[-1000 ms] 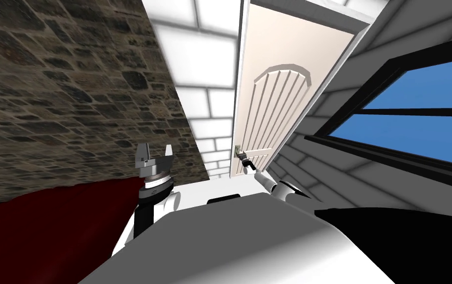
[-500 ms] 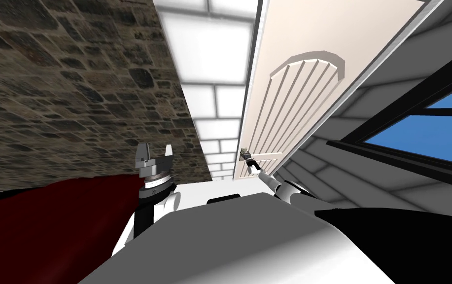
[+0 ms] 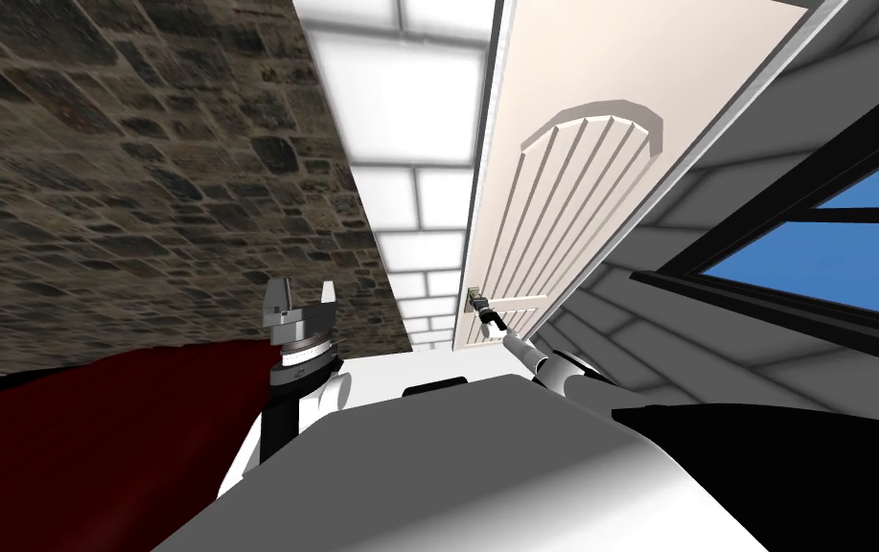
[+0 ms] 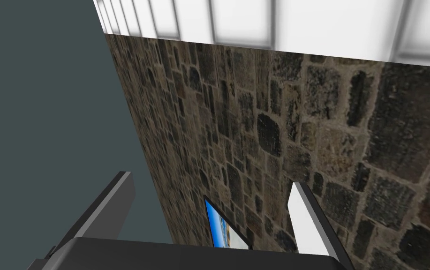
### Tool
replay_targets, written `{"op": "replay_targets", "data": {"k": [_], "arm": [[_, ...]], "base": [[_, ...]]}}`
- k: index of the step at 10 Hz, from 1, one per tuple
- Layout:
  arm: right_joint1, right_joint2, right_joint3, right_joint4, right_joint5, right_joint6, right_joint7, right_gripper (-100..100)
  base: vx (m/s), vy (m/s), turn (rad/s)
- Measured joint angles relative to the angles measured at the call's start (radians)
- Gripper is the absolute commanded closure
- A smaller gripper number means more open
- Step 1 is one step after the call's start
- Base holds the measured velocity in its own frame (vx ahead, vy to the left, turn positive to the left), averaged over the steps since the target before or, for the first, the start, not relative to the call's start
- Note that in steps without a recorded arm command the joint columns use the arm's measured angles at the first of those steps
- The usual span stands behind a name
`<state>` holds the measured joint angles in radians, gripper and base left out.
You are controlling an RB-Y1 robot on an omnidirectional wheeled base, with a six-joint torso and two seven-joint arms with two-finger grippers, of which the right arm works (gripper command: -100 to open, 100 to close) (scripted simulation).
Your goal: Pull the door open
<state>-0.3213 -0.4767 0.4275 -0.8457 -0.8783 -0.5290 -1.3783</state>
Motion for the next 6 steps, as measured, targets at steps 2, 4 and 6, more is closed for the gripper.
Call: {"op": "replay_targets", "data": {"k": [2,4,6], "arm": [[0.002,-0.009,0.007,-0.008,0.0,-0.002,-0.006,100],[-0.001,-0.02,0.028,-0.016,0.003,-0.008,-0.022,100],[0.008,-0.038,0.057,-0.038,0.005,-0.009,-0.04,100]], "base": [[-0.131,-0.064,0.063],[-0.178,-0.076,0.066],[-0.217,-0.114,0.088]]}}
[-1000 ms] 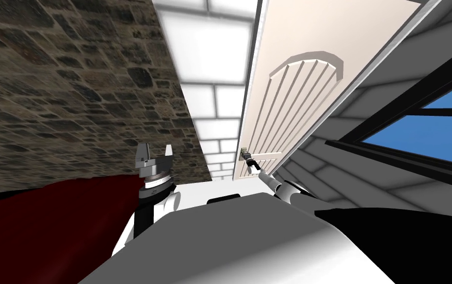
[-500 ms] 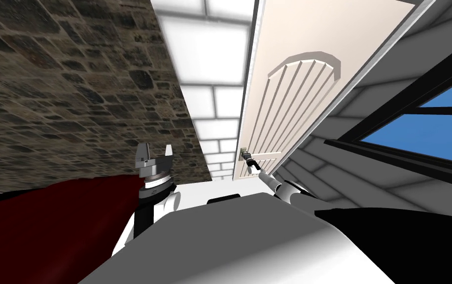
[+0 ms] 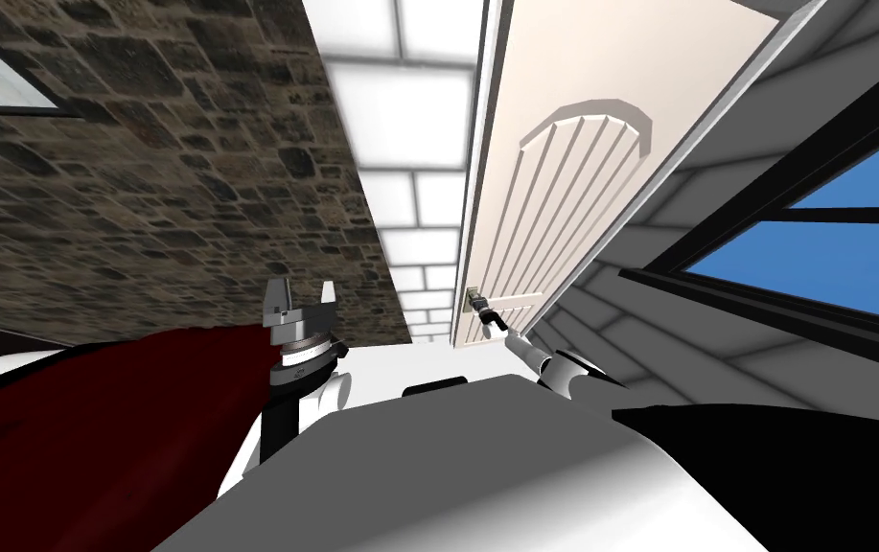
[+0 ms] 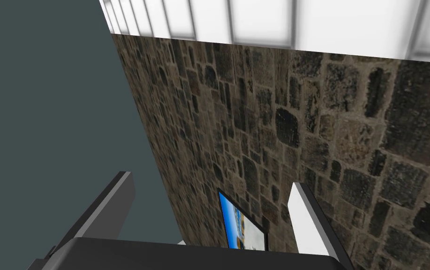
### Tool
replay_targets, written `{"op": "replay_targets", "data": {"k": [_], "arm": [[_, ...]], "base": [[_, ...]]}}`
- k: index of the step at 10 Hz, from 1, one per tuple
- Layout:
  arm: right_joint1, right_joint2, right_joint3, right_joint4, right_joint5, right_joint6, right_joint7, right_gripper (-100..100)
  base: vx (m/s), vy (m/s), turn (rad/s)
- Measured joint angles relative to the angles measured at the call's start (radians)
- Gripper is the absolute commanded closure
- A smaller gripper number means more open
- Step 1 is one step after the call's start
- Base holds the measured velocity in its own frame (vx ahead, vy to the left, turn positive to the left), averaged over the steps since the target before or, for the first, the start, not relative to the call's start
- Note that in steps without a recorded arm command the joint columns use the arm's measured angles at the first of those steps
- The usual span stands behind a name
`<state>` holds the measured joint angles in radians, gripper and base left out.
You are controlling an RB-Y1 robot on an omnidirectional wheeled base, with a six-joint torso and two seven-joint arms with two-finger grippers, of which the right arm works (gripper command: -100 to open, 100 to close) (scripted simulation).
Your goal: Pull the door open
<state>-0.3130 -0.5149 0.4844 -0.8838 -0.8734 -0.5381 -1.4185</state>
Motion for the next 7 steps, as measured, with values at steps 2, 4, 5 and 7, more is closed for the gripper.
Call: {"op": "replay_targets", "data": {"k": [2,4,5,7], "arm": [[0.008,-0.015,0.034,-0.02,0.003,-0.003,-0.021,100],[0.006,-0.037,0.073,-0.031,0.008,-0.01,-0.055,100],[0.005,-0.044,0.09,-0.036,0.01,-0.013,-0.068,100],[0.007,-0.053,0.106,-0.039,0.013,-0.016,-0.08,100]], "base": [[-0.199,-0.118,0.086],[-0.218,-0.132,0.083],[-0.084,-0.053,0.032],[-0.17,-0.079,0.097]]}}
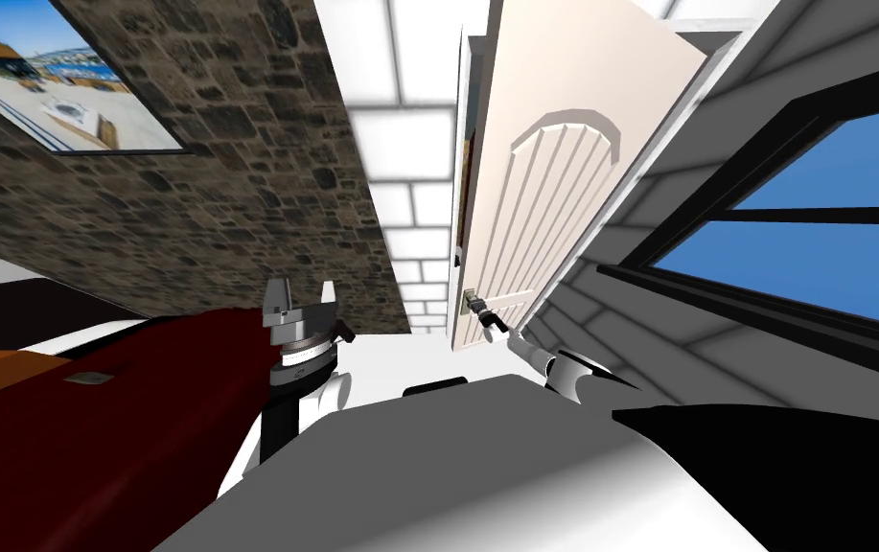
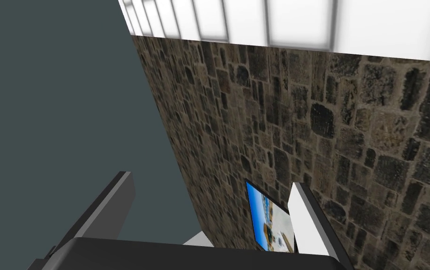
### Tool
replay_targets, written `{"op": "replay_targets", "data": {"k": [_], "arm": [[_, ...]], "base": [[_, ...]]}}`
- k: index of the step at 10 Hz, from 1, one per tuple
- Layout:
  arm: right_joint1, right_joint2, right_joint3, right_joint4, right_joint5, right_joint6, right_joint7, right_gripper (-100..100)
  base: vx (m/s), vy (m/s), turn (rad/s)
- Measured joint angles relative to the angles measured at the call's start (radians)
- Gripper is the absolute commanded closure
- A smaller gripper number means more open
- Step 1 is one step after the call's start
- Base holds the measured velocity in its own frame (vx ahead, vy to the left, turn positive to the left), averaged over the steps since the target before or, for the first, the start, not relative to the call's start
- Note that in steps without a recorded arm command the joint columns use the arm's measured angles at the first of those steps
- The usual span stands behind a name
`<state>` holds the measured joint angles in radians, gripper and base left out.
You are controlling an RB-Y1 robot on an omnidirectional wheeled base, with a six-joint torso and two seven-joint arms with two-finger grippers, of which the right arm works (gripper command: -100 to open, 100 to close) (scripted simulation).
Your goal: Pull the door open
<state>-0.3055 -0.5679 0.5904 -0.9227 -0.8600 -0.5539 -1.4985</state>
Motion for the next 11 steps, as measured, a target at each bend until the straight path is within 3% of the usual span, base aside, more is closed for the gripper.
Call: {"op": "replay_targets", "data": {"k": [7,8,11], "arm": [[0.014,-0.091,0.118,-0.065,0.025,-0.052,-0.103,100],[0.018,-0.09,0.124,-0.065,0.026,-0.053,-0.106,100],[0.036,-0.14,0.159,-0.101,0.035,-0.084,-0.139,100]], "base": [[-0.198,-0.133,0.092],[-0.175,-0.089,0.129],[-0.217,-0.16,0.153]]}}
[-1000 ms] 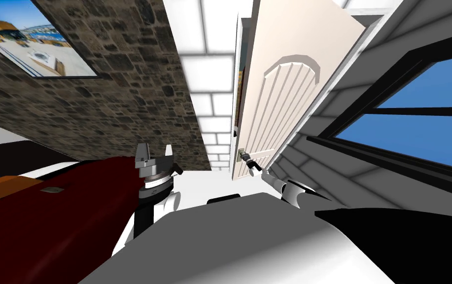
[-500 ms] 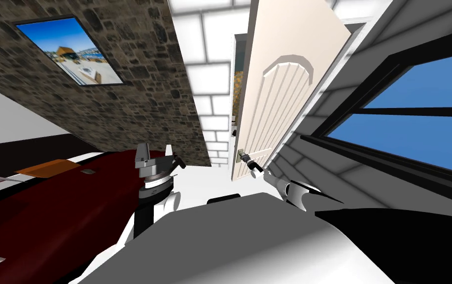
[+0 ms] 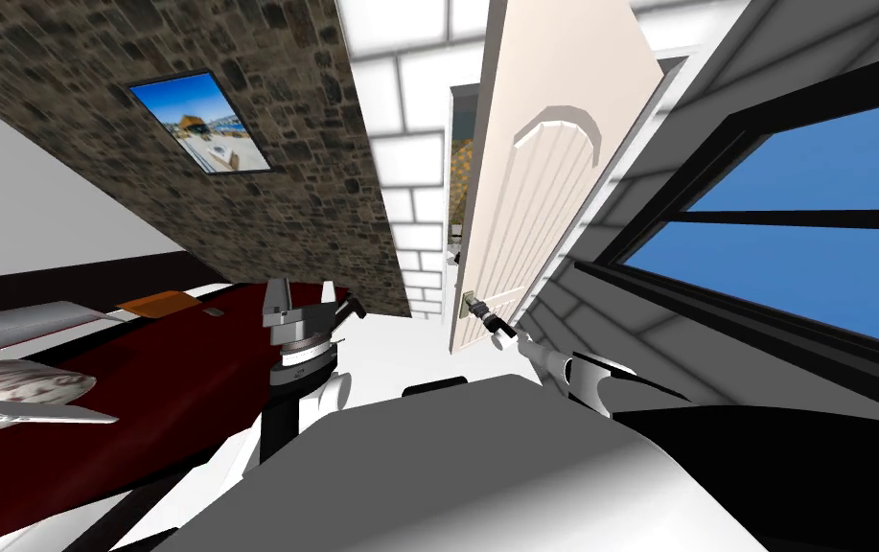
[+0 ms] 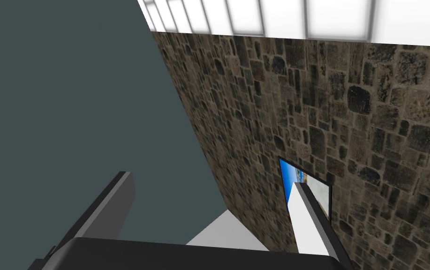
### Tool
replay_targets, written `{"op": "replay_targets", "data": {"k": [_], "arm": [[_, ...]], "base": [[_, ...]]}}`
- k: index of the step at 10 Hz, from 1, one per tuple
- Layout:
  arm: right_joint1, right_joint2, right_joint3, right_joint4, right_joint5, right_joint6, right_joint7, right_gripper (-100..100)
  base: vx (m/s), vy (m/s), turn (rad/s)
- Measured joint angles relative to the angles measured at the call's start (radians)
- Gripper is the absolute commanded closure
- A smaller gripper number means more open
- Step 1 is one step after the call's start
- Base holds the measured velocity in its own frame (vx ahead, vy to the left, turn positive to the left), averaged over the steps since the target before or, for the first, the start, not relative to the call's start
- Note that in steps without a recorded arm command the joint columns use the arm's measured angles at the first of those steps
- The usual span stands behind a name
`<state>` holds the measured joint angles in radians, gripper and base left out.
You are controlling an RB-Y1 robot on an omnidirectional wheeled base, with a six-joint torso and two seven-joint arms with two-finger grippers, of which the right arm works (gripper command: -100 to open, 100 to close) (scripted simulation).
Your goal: Pull the door open
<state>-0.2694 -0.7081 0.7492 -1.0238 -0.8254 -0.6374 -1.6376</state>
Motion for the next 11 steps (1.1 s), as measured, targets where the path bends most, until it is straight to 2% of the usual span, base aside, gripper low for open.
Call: {"op": "replay_targets", "data": {"k": [4,5,11], "arm": [[0.026,-0.062,0.058,-0.042,0.017,-0.049,-0.051,100],[0.03,-0.062,0.064,-0.044,0.019,-0.05,-0.053,100],[0.034,-0.135,0.141,-0.064,0.038,-0.127,-0.116,100]], "base": [[-0.179,-0.145,0.102],[-0.141,-0.079,0.106],[-0.178,-0.149,0.12]]}}
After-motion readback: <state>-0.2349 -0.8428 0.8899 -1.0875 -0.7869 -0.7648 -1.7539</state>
